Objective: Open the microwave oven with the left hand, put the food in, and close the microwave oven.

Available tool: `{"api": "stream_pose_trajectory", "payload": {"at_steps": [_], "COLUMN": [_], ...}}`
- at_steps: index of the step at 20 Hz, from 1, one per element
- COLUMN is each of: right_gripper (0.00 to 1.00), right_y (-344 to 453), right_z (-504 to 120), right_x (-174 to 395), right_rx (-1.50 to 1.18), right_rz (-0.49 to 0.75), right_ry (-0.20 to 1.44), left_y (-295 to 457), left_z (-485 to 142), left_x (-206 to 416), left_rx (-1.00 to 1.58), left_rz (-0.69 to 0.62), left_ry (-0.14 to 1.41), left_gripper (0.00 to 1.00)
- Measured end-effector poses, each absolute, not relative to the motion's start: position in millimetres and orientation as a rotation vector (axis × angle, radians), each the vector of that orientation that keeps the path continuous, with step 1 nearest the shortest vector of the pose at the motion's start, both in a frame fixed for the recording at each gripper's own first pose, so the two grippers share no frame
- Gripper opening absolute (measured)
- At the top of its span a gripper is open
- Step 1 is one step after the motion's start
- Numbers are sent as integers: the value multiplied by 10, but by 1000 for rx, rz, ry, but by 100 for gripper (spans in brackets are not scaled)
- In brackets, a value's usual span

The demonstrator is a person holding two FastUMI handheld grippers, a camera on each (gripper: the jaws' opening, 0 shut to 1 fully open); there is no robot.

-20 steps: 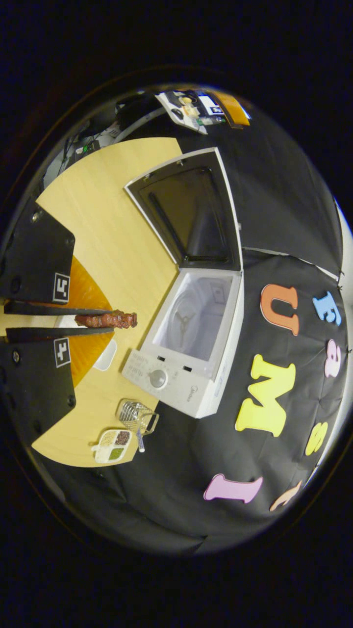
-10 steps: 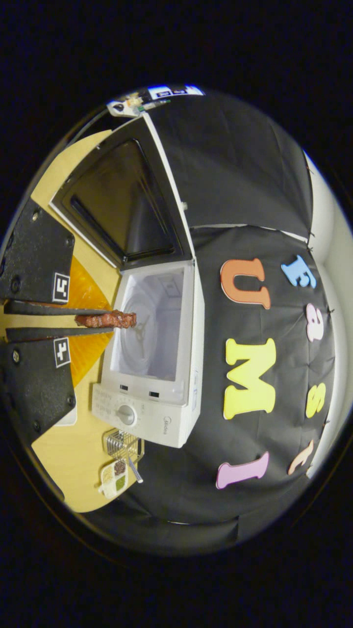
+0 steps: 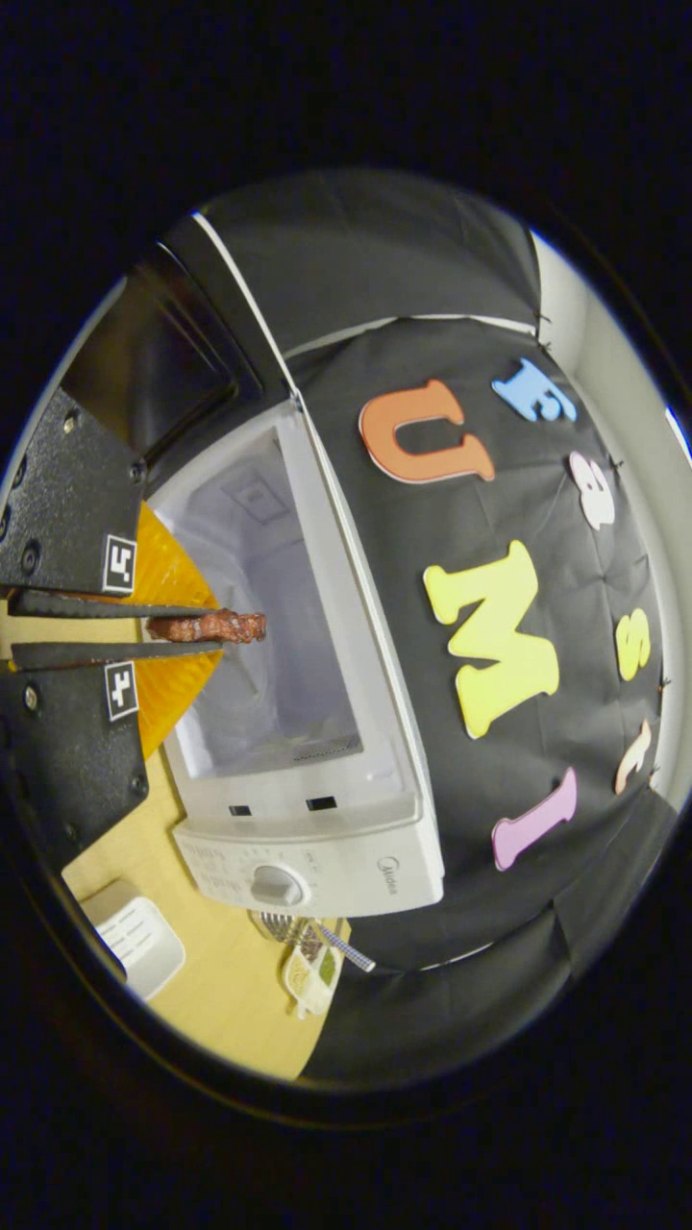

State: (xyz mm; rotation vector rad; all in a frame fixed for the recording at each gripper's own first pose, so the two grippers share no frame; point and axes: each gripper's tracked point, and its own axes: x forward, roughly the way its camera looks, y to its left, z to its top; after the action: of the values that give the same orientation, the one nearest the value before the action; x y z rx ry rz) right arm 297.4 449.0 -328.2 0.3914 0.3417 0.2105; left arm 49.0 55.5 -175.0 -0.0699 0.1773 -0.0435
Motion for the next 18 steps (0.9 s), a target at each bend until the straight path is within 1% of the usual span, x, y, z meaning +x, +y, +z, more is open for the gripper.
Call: {"api": "stream_pose_trajectory", "payload": {"at_steps": [3,5,8,11,14,15,18], "right_gripper": [13,13,13,13,14,7,7], "right_y": [4600,4641,4726,4835,4892,4899,4942], "right_z": [-3526,-3739,-3925,-4053,-4080,-4091,-4120], "right_x": [3267,3383,3532,3642,3700,3709,3790], "right_rx": [528,622,853,987,967,958,934], "right_rz": [148,85,19,-16,-21,-26,-17], "right_ry": [405,451,463,493,477,468,457], "left_y": [481,464,458,462,467,467,488], "left_z": [-1810,-1869,-1953,-2021,-2057,-2074,-2173], "left_x": [504,508,530,531,540,547,569], "left_rx": [-73,-64,-52,-38,-29,-34,-52], "left_rz": [-69,-78,-82,-86,-86,-88,-82], "left_ry": [195,211,237,261,272,275,298], "left_gripper": [93,93,93,93,93,93,94]}}
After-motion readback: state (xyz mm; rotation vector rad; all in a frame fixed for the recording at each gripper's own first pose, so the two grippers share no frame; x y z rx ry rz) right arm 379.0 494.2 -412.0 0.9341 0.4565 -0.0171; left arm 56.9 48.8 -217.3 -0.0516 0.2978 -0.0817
